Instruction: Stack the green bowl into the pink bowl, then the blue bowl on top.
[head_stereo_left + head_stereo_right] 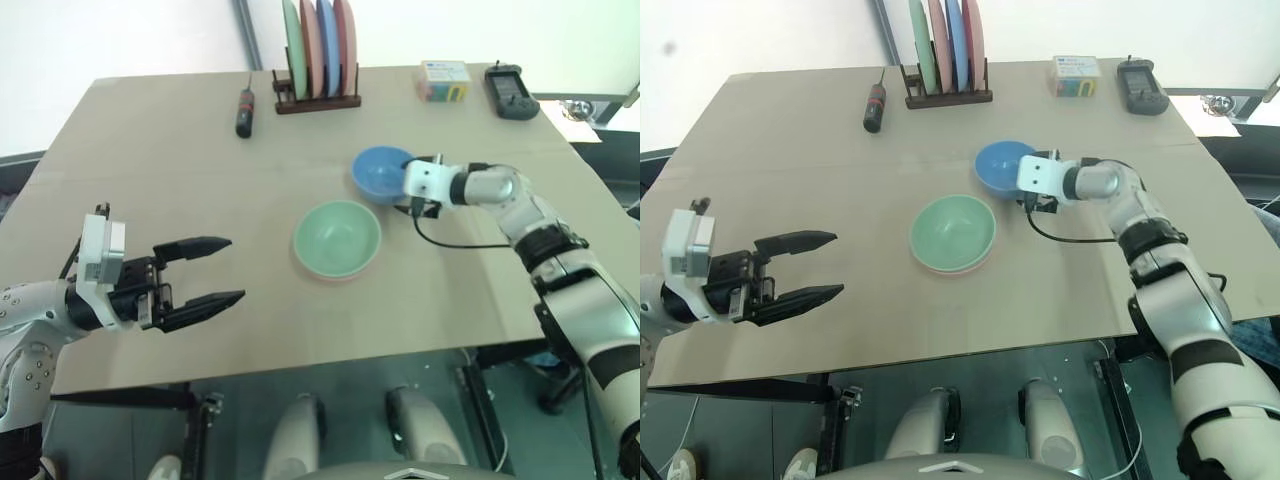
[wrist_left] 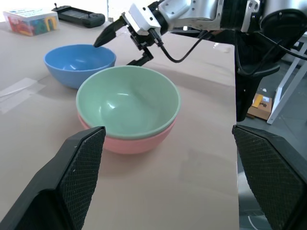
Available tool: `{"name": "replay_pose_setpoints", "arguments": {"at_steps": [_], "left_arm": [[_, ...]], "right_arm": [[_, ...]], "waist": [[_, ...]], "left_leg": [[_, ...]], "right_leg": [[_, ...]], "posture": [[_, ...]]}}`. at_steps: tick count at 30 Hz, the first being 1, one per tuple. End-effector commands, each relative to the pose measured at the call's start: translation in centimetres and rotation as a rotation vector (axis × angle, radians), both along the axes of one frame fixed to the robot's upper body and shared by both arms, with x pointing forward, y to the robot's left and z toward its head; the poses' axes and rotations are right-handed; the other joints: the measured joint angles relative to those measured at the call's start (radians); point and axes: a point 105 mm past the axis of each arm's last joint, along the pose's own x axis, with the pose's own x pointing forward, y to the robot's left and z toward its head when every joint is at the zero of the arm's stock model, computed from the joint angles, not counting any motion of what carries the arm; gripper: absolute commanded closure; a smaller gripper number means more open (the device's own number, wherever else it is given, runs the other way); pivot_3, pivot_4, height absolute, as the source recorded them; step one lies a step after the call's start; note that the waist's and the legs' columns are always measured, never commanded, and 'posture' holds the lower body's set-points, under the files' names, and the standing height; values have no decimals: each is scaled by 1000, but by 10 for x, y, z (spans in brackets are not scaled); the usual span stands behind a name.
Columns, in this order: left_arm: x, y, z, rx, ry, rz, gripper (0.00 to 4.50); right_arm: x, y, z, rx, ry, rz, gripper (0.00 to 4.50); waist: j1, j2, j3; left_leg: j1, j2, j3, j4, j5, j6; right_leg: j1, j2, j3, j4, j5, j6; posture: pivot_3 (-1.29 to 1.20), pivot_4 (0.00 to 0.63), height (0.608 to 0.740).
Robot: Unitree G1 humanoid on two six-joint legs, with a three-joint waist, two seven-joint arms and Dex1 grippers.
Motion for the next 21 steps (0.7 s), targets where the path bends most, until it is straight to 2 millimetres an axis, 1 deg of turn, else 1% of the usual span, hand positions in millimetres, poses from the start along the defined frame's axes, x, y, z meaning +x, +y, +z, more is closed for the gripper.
{"name": "replay_pose_setpoints", "arguments": {"at_steps": [1,2,4,6,9,10,12,14,16,18,20,21], "left_arm": [[-7,0,9,15,-45,10,0],[-8,0,8,16,-44,15,0],[-11,0,8,16,-43,22,0],[-12,0,8,17,-43,29,0],[-12,0,8,16,-44,32,0],[-12,0,8,15,-45,33,0],[-12,0,8,12,-45,34,0],[-10,1,8,10,-44,35,0],[-8,3,5,9,-40,41,0],[-8,6,2,7,-36,43,0],[-6,11,-1,4,-27,54,0],[-6,13,-4,8,-21,57,0]], "right_arm": [[3,6,6,-17,-28,15,878],[3,7,3,-27,-15,19,1084],[2,7,1,-43,-1,28,1954],[1,7,-2,-54,18,42,2728],[-2,8,-5,-57,44,58,4085],[-2,8,-6,-59,48,60,4405],[-1,7,-4,-61,38,58,4405],[0,6,4,-45,21,54,4405],[-8,5,20,16,57,116,4405],[-20,5,37,75,95,199,4405],[-44,10,61,163,149,310,4405],[-58,13,70,176,168,364,4405]], "waist": [[0,0,0],[-1,0,0],[0,0,0],[0,0,0],[-3,0,0],[-4,0,0],[-7,0,0],[-9,0,0],[-10,0,0],[-9,1,1],[-6,2,1],[-2,2,1]], "left_leg": [[0,0,0,0,0,0],[0,0,0,0,0,0],[0,0,0,0,0,0],[0,0,-1,0,0,0],[1,0,0,0,0,0],[1,0,0,0,0,0],[2,0,0,0,0,0],[2,0,0,0,0,0],[2,0,0,0,0,0],[2,0,0,0,0,0],[1,0,0,0,0,0],[1,0,-1,0,0,0]], "right_leg": [[0,0,0,0,0,0],[0,0,0,0,0,0],[0,0,0,0,0,0],[0,0,0,1,0,-1],[0,0,0,1,-1,-2],[0,0,0,2,-1,-2],[0,0,0,2,-1,-2],[0,0,0,2,0,0],[0,0,0,2,0,0],[0,0,0,2,0,0],[0,0,0,2,0,0],[1,0,0,2,0,0]], "posture": [[0,150,740],[0,150,740],[0,150,740],[0,150,740],[0,150,740],[0,150,740],[0,150,740],[0,150,740],[0,150,740],[0,150,740],[0,150,740],[0,150,740]]}}
